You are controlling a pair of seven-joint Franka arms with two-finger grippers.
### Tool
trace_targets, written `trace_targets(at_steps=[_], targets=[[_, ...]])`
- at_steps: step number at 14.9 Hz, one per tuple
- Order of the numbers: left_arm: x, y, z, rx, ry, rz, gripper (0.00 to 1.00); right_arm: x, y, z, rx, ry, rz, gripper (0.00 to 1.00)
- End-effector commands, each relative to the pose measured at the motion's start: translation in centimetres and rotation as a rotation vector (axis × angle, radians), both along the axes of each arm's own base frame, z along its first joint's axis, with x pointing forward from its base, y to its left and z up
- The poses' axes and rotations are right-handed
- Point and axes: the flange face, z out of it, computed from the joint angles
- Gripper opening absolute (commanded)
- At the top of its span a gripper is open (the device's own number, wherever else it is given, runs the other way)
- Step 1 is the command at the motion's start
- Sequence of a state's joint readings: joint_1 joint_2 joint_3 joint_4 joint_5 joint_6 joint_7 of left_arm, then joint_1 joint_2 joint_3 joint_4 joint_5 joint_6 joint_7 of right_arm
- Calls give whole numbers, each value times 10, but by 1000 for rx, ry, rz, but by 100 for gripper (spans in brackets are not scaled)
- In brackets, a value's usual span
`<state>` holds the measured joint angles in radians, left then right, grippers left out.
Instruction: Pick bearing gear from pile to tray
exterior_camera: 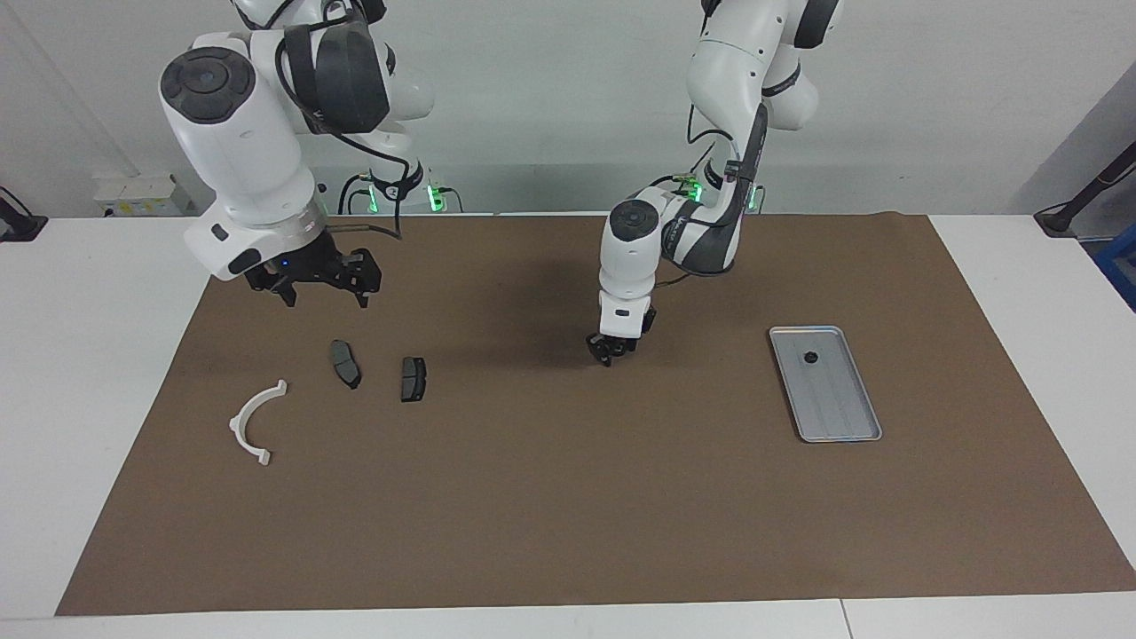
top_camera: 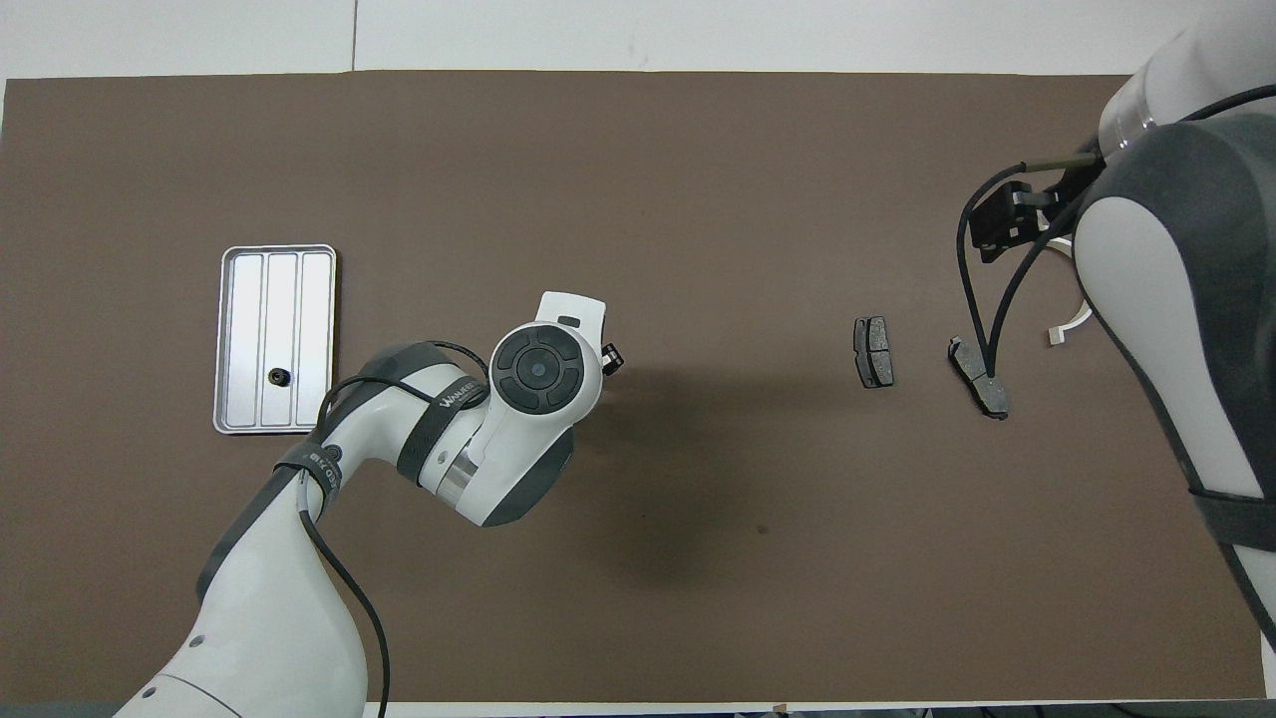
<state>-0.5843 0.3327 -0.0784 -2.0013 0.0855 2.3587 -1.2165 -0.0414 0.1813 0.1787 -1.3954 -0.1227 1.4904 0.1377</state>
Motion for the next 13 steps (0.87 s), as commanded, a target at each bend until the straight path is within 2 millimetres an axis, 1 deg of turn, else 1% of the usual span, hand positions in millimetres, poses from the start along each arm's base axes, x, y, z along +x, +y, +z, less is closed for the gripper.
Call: trace_targets(at_steps=[1, 2, 3, 4, 5, 6, 7, 9, 10, 11, 13], targets=[[-9, 2, -5, 38, 16, -4, 2, -35, -15, 1, 20, -19, -5, 100], [-4, 5, -1, 45, 22, 3, 0, -42, -12, 1, 28, -38, -2, 100], [4, 10, 6, 49, 20, 4, 0, -52, -19, 1, 31, -63, -11, 100], [19, 25, 14, 56, 19, 12, 0, -61, -22, -2, 44, -81, -16, 100], [38, 53, 21, 58, 22, -10, 0, -66, -31, -1, 48, -87, -22, 100], [52, 80, 32, 57, 17, -58, 0, -66, -35, -2, 50, -83, -6, 100], [72, 121, 34, 62, 27, -93, 0, -66, -37, -1, 60, -83, 9, 100], [101, 198, 38, 63, 33, -204, 0, -64, -46, -1, 87, -84, -4, 100], [111, 230, 38, 62, 37, -250, 0, -62, -60, -1, 127, -88, -44, 100], [120, 260, 39, 58, 33, -281, 0, -58, -67, 0, 161, -107, -67, 100], [137, 290, 50, 57, 6, -291, 0, -48, -73, 6, 153, -136, -69, 100]])
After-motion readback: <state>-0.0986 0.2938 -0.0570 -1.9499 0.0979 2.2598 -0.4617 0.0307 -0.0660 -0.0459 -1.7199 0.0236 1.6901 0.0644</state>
